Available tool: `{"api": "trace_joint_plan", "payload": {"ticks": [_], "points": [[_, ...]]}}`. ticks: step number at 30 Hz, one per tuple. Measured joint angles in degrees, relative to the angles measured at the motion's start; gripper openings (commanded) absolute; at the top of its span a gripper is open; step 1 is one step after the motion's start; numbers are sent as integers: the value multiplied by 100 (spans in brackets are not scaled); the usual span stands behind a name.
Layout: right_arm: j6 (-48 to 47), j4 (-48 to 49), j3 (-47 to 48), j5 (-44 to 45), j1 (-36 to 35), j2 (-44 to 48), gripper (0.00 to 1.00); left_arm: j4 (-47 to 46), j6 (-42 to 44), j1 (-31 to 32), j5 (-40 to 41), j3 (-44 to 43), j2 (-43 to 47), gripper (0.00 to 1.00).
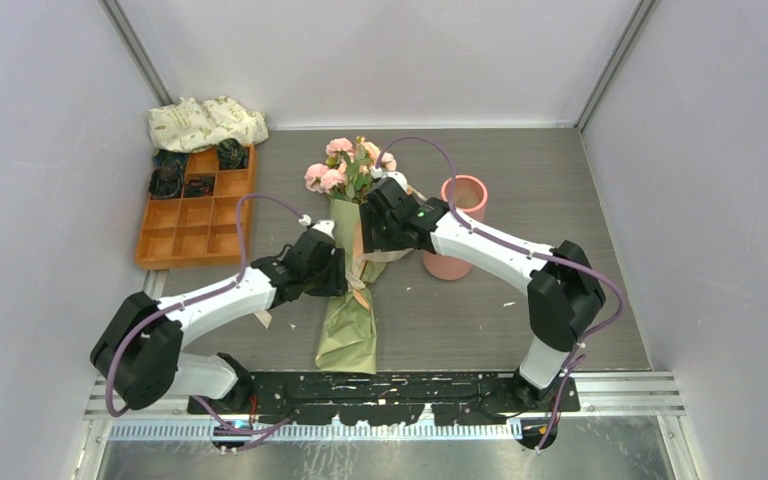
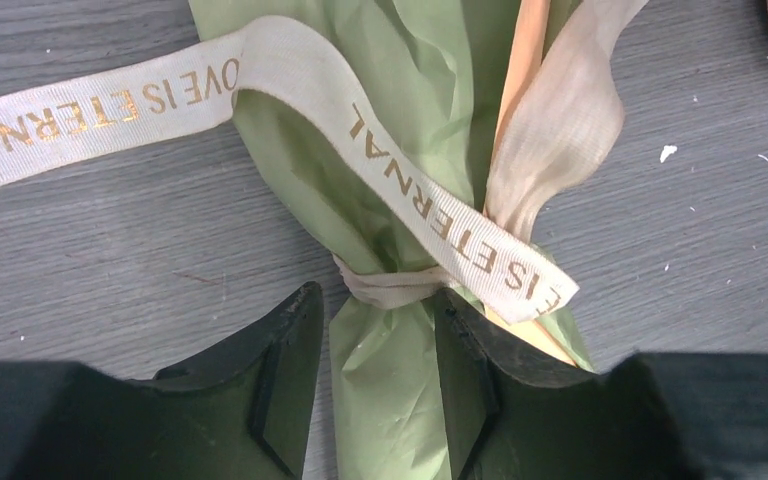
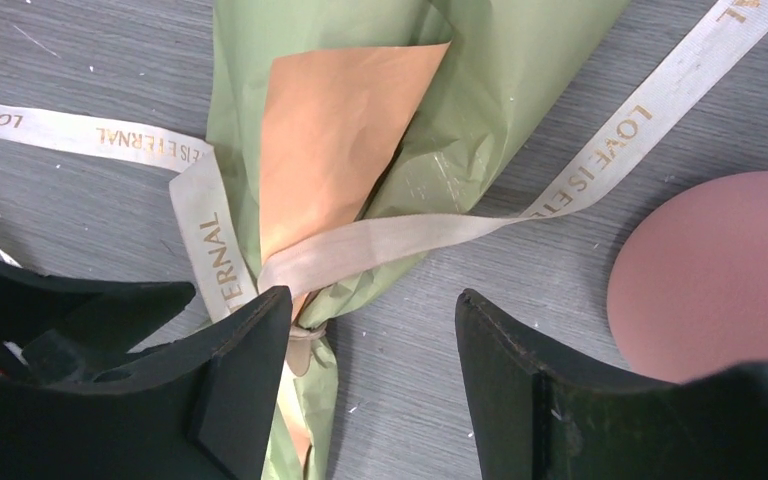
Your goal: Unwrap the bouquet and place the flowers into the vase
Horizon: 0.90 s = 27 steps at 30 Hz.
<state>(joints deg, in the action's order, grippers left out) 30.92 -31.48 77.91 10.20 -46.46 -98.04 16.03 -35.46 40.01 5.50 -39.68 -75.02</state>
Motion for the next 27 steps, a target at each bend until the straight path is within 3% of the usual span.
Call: {"api": "trace_joint_plan", "payload": {"ticks": [13, 18, 23, 27], "points": [[79, 35, -125, -42, -31, 144, 66, -170, 201, 11, 92, -516, -761, 42], [94, 76, -199, -50, -33, 221, 66, -352, 269, 42, 92, -520, -984, 25], [98, 107, -304, -52, -33, 271, 66, -424, 258, 61, 129, -520, -1091, 2], [105, 109, -387, -48, -50, 350, 67, -352, 192, 81, 203, -520, -1012, 0]]}}
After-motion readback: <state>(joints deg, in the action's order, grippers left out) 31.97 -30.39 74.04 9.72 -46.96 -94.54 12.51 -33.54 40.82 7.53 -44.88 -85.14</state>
